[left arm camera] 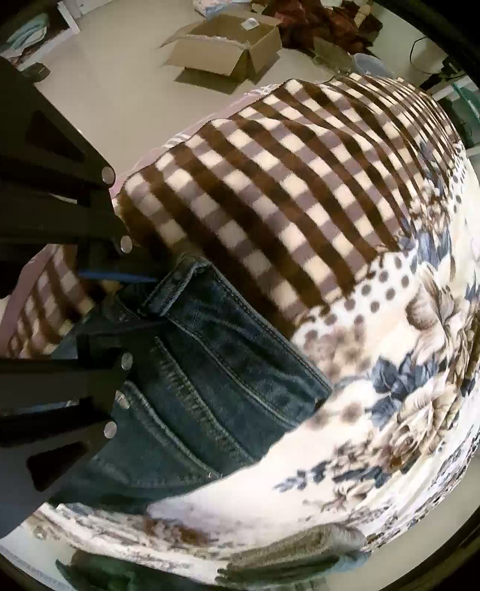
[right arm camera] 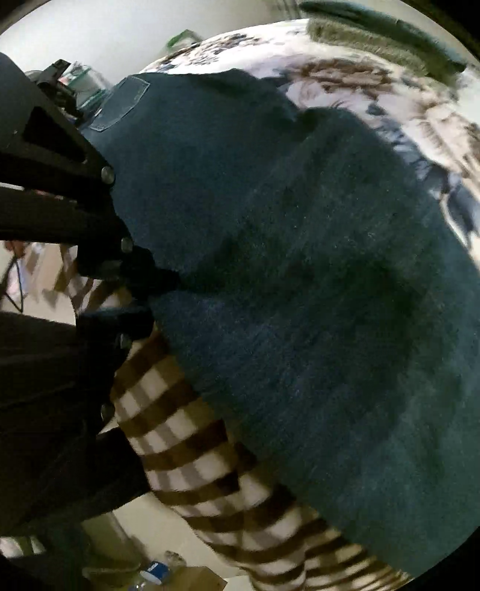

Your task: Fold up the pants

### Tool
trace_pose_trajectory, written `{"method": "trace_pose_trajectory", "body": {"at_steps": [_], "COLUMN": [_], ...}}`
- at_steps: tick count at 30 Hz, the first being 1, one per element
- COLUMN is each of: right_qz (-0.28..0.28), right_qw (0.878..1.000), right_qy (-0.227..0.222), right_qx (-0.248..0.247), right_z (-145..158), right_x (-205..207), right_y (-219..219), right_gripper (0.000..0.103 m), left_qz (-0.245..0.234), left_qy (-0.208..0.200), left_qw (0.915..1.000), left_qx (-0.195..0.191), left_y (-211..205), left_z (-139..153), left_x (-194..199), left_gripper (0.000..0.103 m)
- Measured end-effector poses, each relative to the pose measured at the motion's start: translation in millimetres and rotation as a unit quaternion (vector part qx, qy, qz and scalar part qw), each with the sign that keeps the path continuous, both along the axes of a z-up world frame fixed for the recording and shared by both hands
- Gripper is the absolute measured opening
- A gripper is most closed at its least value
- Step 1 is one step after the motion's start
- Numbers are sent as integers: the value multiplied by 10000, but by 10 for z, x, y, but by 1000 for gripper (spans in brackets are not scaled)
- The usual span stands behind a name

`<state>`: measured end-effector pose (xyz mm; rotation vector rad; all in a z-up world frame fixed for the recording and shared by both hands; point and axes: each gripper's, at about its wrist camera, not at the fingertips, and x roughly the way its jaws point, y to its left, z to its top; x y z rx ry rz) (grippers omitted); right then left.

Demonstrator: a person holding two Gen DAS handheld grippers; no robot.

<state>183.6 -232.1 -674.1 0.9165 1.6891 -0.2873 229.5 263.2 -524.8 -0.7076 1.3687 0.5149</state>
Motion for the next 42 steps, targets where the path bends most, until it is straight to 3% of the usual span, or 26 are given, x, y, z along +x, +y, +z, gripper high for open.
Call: {"method": "trace_pose_trajectory", "body": {"at_steps": [3,5,6,7,10,13,16,21,22,25,26,28,33,36,37,38,39,42], "right_qz": [567,1066,1303,1531,2230,2837,3154,3825,3991,3793,3667,3708,3578,3225,3094,2985,2835,2457], "right_qw": [9983,9935,9898,9852,9668,9486,9397,9202,9134,9198,9238,9206,9256,9351,9371,9378,9383,9430], "right_qy": [-97,-343,-483,-636,-1112,-1349,-1227,-395,-395,-829,-939,-1150,-1209,-1353,-1439,-1556,-1762,-2130], "right_qx": [58,212,317,424,570,392,490,731,699,574,571,416,230,573,739,848,898,706], "right_z": [294,560,671,772,903,782,531,12,25,162,210,300,245,252,286,362,503,819], "right_x": [178,363,485,643,1198,1815,2334,2671,2652,2627,2641,2648,2632,2575,2540,2476,2351,1911], "right_y": [59,201,292,405,782,1169,1427,1735,1743,1589,1527,1486,1387,1344,1374,1255,1056,466], "right_gripper": [43,50,52,57,64,65,65,64,56,3,3,3,3,10,23,47,57,68], "left_qz": [-290,-602,-739,-850,-1249,-1644,-1950,-1816,-1844,-1918,-1928,-1944,-2044,-2047,-2041,-2049,-2093,-2297], "left_qy": [-59,-122,-126,-154,-325,-173,326,233,210,248,250,249,259,127,52,-7,-136,-352], "left_qw": [9992,9964,9949,9933,9866,9788,9707,9781,9776,9755,9753,9752,9712,9709,9712,9709,9696,9638], "left_qx": [277,582,680,766,994,1206,1369,993,990,1046,1046,1024,1199,1235,1231,1241,1261,1308], "left_y": [-137,-314,-406,-497,-763,-953,-990,-744,-736,-737,-746,-725,-835,-985,-1041,-1095,-1222,-1633], "left_z": [281,478,530,568,532,265,-129,-318,-310,-304,-305,-322,-258,-19,78,148,278,522], "left_x": [-16,21,61,124,348,622,714,548,538,546,542,559,610,578,561,547,527,497], "left_gripper": [29,52,76,86,86,86,87,91,91,91,91,91,90,90,90,90,90,90]}}
